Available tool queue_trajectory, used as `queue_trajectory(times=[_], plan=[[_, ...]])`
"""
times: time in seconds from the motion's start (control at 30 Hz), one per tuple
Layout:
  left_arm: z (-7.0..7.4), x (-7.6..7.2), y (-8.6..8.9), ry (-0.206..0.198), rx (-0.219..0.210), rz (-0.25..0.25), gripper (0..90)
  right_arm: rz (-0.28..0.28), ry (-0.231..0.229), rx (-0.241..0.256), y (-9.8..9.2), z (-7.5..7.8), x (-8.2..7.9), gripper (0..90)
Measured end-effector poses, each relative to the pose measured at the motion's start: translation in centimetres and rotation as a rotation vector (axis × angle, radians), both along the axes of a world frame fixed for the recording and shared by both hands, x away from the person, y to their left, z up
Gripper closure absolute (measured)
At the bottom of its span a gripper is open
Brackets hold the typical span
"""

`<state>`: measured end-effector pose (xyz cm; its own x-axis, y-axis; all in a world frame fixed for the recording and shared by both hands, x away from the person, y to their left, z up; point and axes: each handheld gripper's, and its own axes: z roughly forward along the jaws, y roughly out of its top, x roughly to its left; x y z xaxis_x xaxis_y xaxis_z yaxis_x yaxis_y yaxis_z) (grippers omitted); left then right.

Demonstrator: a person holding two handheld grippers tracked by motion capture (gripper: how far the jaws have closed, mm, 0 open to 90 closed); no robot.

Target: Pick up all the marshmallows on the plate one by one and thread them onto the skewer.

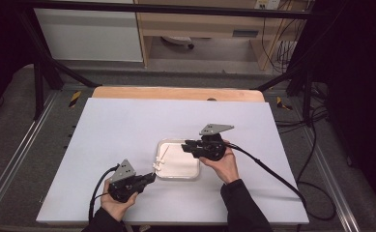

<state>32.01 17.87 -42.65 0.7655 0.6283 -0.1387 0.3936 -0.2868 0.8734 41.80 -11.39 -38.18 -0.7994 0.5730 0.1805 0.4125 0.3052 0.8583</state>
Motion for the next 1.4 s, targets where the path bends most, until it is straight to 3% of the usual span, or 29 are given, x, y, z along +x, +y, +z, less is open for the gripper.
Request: queue_trajectory(times=[0.37,0.57,1.07,1.4], plan=[[0.2,-0.7,-1.0,-0.013,0.026,-0.033,88.2,0.054,0.007,0.216,-2.2,3.0,-2.2,73.0],[0.2,-0.9,-1.2,-0.022,0.023,-0.049,88.2,0.073,0.016,0.274,-2.4,3.7,-2.6,73.4],[0.2,-1.1,-1.6,-0.033,0.03,-0.067,88.3,0.124,0.078,0.317,-1.2,2.8,-2.6,73.8],[0.2,-1.1,-1.6,-0.032,0.034,-0.068,88.3,0.139,0.102,0.319,-0.8,2.3,-2.6,74.4]])
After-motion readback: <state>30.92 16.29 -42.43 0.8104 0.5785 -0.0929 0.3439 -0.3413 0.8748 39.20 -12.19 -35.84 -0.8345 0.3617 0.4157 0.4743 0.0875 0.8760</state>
